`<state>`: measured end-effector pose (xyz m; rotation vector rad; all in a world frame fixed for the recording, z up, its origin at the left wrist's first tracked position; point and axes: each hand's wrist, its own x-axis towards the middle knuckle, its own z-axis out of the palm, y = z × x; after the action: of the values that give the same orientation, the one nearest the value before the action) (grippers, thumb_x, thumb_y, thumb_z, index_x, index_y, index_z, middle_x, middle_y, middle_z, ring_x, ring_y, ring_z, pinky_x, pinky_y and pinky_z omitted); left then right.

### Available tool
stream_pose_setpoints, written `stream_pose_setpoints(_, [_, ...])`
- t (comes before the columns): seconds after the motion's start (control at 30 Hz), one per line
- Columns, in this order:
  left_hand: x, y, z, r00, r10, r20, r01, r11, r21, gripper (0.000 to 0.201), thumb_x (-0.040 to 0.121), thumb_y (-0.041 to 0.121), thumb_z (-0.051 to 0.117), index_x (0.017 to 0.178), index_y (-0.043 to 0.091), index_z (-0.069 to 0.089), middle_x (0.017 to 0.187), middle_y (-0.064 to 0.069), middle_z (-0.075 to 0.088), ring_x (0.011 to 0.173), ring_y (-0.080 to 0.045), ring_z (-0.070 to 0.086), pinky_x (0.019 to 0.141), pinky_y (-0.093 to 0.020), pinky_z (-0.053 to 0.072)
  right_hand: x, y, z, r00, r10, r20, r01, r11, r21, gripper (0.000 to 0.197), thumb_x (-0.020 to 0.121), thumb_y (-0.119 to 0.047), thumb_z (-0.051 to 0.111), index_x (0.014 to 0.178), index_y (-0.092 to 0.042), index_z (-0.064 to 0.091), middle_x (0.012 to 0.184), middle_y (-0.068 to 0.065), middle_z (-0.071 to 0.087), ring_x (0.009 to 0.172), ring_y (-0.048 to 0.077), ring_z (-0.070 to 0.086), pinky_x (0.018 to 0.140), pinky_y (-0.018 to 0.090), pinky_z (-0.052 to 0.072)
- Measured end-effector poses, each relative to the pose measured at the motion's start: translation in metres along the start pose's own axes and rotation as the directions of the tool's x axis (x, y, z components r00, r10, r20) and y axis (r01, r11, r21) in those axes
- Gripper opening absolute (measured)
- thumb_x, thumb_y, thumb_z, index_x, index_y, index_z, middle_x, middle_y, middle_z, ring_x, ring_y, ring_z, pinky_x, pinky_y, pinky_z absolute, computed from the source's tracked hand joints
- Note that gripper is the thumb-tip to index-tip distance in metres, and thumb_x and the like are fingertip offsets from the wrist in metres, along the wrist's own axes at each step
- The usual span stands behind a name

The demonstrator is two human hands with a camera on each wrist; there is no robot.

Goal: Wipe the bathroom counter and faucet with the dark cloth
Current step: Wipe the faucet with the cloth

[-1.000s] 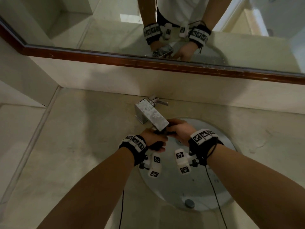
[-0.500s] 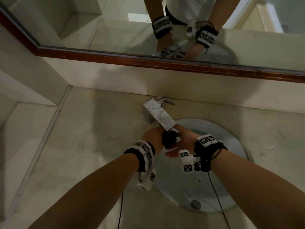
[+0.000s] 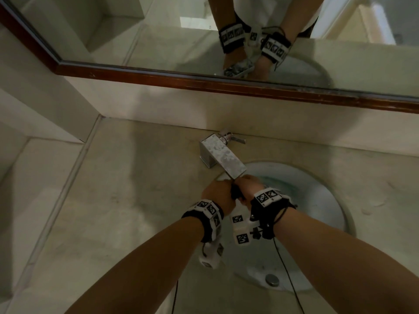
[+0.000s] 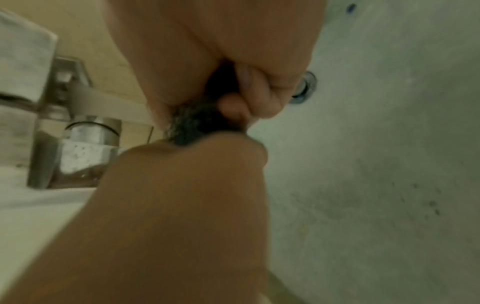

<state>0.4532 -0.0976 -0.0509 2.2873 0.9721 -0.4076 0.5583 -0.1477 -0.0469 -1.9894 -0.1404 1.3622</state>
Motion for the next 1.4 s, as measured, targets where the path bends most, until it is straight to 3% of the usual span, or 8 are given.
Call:
stream_pose_setpoints(0.1, [0.005,0.005,0.006,0.991,-0.058,0.118,0.087,0.962,-0.258,0.023,0.089,0.013,0.056,0.067,0.011,0.050,0.072,-0.004,0.055,0.071,-0.022,0.056,0.061,-0.028,0.040,0.001,-0.002,0.000,0.989,-0.131,-0.069,0.110,0.961,-0.255,0.028,0.087,-0.023,0.065,0.092,0.005,0.067,0.080,0.019,0.067,0.082,0.036,0.066,0.079,0.045,0.055])
stream_pose_setpoints(0.23, [-0.004,0.009,0.007,0.918,-0.086,0.387,0.361,0.581,-0.729,0.023,0.082,0.003,0.066,0.066,0.011,0.052,0.051,-0.003,0.044,0.045,-0.017,0.041,0.046,-0.024,0.033,-0.006,0.000,-0.004,0.972,-0.219,-0.080,0.187,0.938,-0.293,0.021,0.079,-0.014,0.067,0.063,-0.007,0.057,0.061,0.012,0.058,0.065,0.028,0.058,0.061,0.037,0.049])
stream_pose_setpoints(0.43, [-0.016,0.003,0.008,0.841,0.112,0.530,0.481,0.296,-0.825,0.015,0.090,0.004,0.059,0.078,0.010,0.053,0.058,-0.002,0.041,0.048,-0.014,0.038,0.045,-0.025,0.028,-0.015,-0.002,-0.008,0.958,-0.282,-0.049,0.265,0.939,-0.221,0.030,0.077,0.000,0.065,0.055,-0.009,0.047,0.051,0.005,0.045,0.049,0.016,0.043,0.040,0.022,0.035])
stream_pose_setpoints(0.57, [-0.011,0.002,-0.005,0.846,0.032,0.532,0.473,0.413,-0.778,0.013,0.090,0.019,0.064,0.084,0.010,0.058,0.064,-0.003,0.050,0.053,-0.016,0.046,0.047,-0.026,0.036,-0.014,-0.007,-0.015,0.966,-0.258,0.028,0.259,0.949,-0.178,0.010,0.085,-0.011,0.065,0.083,-0.001,0.064,0.076,0.014,0.063,0.072,0.027,0.059,0.060,0.035,0.050])
stream_pose_setpoints(0.77, [0.003,0.000,-0.023,0.914,-0.149,0.376,0.366,0.701,-0.612,0.026,0.084,0.030,0.072,0.102,0.015,0.062,0.086,-0.007,0.065,0.074,-0.020,0.062,0.063,-0.027,0.049,-0.013,-0.017,-0.034,0.985,-0.148,0.085,0.157,0.982,-0.106,0.044,0.092,-0.013,0.062,0.133,-0.007,0.050,0.141,0.017,0.048,0.121,0.034,0.052,0.094,0.041,0.048])
stream_pose_setpoints(0.9, [0.006,0.005,-0.029,0.952,-0.217,0.217,0.306,0.704,-0.641,0.026,0.082,0.016,0.075,0.104,0.009,0.063,0.084,-0.009,0.064,0.063,-0.016,0.061,0.047,-0.021,0.047,-0.016,-0.044,-0.041,0.948,-0.302,-0.097,0.306,0.952,0.024,0.033,0.100,-0.022,0.043,0.132,-0.021,0.051,0.131,0.007,0.056,0.108,0.024,0.059,0.092,0.046,0.051])
stream_pose_setpoints(1.03, [0.003,0.007,-0.029,0.960,-0.213,0.180,0.279,0.741,-0.611,0.030,0.084,0.017,0.073,0.110,0.006,0.064,0.085,-0.007,0.063,0.058,-0.011,0.058,0.036,-0.015,0.040,-0.028,-0.073,-0.043,0.916,-0.402,0.002,0.402,0.915,0.015,0.039,0.102,-0.024,0.041,0.141,-0.018,0.047,0.132,0.001,0.053,0.118,0.017,0.053,0.093,0.039,0.049])
stream_pose_setpoints(1.4, [-0.026,0.019,-0.030,0.973,-0.172,0.153,0.200,0.961,-0.192,0.037,0.085,0.030,0.070,0.113,0.008,0.063,0.109,-0.010,0.066,0.099,-0.028,0.064,0.080,-0.032,0.051,-0.042,-0.064,-0.047,0.937,-0.310,0.162,0.323,0.944,-0.062,0.053,0.099,-0.018,0.047,0.150,-0.021,0.032,0.150,0.004,0.040,0.133,0.023,0.042,0.104,0.035,0.037])
